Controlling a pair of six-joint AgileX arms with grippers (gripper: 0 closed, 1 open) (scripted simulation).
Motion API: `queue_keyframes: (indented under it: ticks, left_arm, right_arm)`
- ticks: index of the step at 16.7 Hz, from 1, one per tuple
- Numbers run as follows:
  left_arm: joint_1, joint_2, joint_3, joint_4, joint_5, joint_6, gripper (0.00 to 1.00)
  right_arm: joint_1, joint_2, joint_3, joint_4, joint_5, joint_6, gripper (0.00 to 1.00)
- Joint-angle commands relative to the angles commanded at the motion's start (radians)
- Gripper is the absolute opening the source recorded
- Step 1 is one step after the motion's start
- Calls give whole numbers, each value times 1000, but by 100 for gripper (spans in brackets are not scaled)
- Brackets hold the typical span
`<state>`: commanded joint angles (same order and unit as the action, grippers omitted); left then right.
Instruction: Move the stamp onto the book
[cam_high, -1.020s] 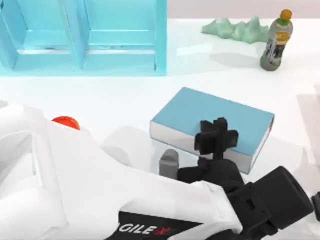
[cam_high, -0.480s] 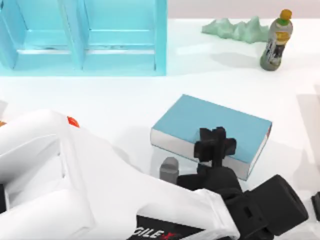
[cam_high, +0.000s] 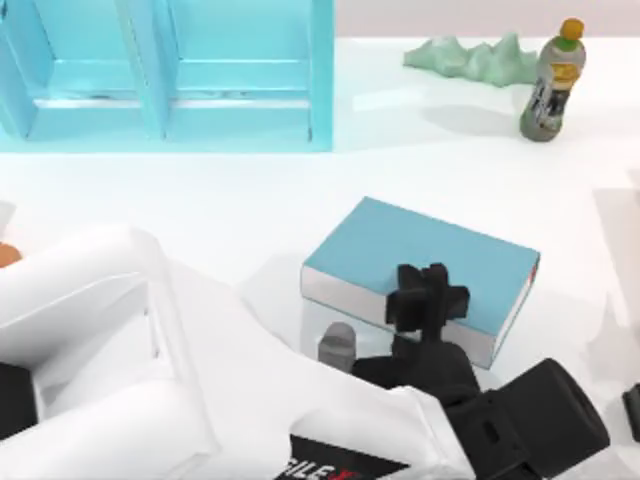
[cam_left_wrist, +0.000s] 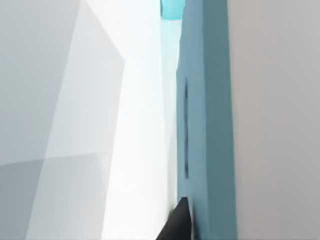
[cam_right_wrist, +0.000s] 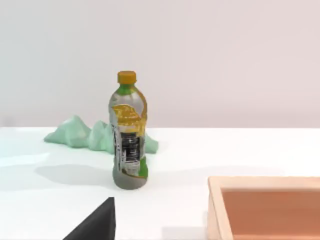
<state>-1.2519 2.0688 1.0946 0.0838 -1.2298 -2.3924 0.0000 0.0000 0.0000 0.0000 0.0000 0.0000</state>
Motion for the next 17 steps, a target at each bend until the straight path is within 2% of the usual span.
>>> queue_keyframes:
  ticks: [11, 17]
  left_arm:
    - [0, 0, 0, 0, 0, 0, 98]
    - [0, 0, 0, 0, 0, 0, 100]
  right_arm:
    - [0, 0, 0, 0, 0, 0, 100]
    - [0, 0, 0, 0, 0, 0, 100]
